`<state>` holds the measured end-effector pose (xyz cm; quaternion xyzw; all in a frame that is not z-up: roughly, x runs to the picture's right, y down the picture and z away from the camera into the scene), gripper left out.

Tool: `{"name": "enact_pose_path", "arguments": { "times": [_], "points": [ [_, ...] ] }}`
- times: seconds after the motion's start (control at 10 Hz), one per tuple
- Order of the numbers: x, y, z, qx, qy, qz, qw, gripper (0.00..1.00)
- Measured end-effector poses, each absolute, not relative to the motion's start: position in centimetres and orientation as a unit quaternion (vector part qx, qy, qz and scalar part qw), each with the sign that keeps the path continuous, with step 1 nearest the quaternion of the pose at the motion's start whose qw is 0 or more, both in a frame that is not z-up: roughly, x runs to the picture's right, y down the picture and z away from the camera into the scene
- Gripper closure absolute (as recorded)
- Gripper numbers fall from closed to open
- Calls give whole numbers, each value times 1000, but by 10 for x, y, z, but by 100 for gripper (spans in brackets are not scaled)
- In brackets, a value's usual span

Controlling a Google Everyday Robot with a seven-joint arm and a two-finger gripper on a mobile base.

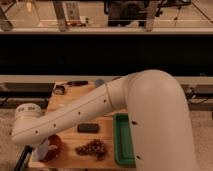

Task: Wipe red bowl with towel

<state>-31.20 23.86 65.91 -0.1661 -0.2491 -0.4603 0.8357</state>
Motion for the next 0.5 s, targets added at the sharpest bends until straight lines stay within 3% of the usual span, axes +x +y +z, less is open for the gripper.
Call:
{"name": "enact_pose_path", "arguments": {
  "times": [0.5],
  "points": [
    [-295,233,654,-152,-230,-448,850,96]
  ]
}}
